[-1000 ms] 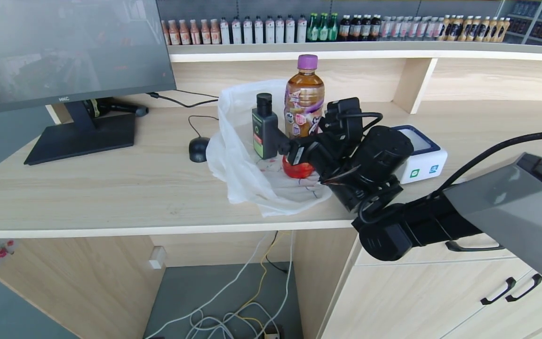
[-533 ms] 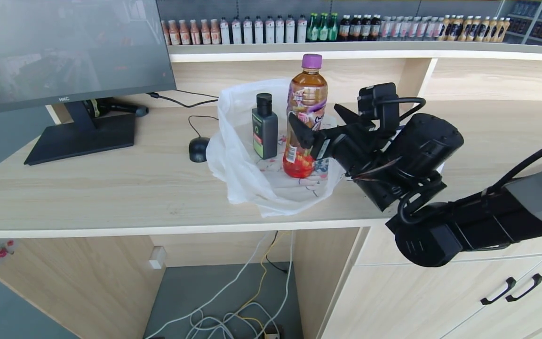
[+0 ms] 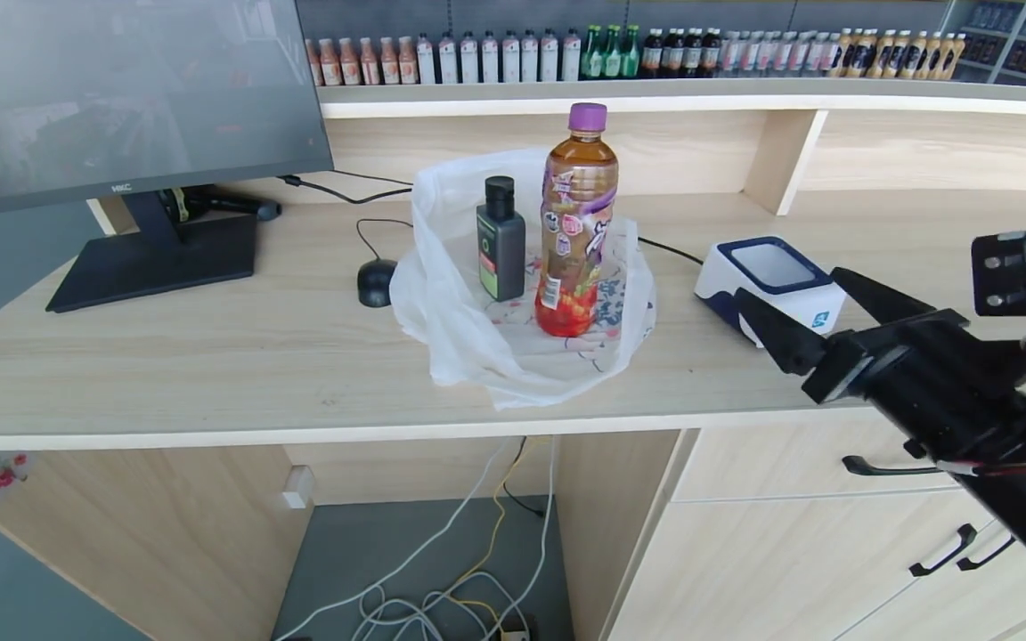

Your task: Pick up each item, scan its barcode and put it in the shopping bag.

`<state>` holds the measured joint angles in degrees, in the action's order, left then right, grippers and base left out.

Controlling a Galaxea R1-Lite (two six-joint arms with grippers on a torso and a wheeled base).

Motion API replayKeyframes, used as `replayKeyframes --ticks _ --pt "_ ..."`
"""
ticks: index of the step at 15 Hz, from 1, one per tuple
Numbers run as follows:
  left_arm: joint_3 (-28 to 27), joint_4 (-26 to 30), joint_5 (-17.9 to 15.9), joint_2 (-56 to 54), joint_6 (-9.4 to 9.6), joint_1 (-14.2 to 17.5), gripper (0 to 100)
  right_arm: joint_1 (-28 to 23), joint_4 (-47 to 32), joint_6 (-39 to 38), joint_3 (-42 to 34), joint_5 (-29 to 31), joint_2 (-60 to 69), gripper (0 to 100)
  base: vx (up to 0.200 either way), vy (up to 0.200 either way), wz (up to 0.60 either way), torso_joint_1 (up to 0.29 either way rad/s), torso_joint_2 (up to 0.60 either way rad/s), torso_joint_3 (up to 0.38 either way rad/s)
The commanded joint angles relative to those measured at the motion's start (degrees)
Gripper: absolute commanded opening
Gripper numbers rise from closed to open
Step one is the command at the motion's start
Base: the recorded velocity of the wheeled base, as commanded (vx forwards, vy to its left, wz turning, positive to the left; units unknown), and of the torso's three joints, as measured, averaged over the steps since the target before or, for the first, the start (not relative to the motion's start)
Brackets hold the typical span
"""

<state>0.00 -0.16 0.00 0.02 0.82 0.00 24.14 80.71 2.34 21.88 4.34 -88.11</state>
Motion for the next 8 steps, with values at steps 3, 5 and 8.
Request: replayKeyframes --ticks 3,5,8 --pt "0.00 -0.02 0.00 -0.02 0.06 0.00 100 -1.46 0.94 -1.73 -13.27 0.14 13.85 100 0.000 0.000 0.00 0.000 0.00 0.000" --pt "0.00 -0.02 0.00 -0.02 0.06 0.00 100 -1.46 0.94 -2.08 -11.69 0.05 12.35 100 0.000 0.000 0.00 0.000 0.00 0.000" --pt "0.00 -0.02 0.00 -0.02 -0.03 0.00 100 -1.46 0.85 -2.69 -12.21 -0.12 11.91 100 0.000 0.000 0.00 0.000 0.00 0.000"
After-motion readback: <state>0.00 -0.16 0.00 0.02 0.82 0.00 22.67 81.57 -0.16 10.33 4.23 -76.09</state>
